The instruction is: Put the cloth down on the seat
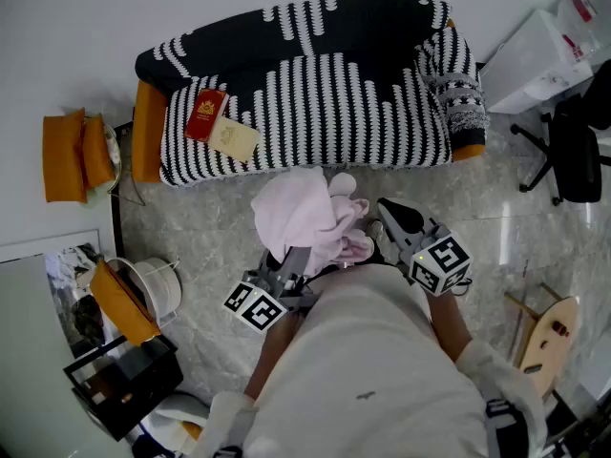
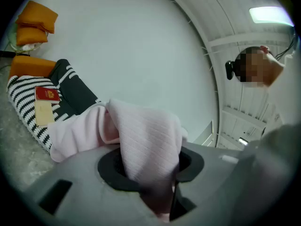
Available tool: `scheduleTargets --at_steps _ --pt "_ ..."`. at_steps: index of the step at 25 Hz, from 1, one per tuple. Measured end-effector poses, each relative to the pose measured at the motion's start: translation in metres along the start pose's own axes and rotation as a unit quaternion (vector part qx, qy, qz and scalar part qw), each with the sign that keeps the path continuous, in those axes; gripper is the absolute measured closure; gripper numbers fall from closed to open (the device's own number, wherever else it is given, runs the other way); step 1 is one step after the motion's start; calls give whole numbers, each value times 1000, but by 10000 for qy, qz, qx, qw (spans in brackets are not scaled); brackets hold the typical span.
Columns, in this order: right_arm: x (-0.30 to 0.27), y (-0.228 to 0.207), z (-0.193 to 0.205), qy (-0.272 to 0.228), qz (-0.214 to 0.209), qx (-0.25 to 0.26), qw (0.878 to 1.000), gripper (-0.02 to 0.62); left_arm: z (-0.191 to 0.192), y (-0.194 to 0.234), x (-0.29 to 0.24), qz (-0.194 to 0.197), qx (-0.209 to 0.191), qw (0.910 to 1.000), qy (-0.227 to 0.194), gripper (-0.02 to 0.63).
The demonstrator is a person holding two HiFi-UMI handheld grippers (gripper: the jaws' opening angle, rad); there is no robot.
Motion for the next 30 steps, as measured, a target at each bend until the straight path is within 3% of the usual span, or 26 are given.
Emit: scheduleTargets --at_steps 19,30 --pt "18 -10 -2 -248 67 -20 9997 588 10 -9 -18 62 0 9998 163 452" --pt "50 -58 0 -346 133 -260 9990 587 28 -23 -59 44 103 9999 6 453"
Point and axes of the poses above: the fingertips, and each gripper's own axes: x backward along the fingers, y to its left, z out of its underside, the point moved 9 cm from there along x, backward along the fingers, and after that the axes turned 12 degrees about z, right-handed, at the moved point
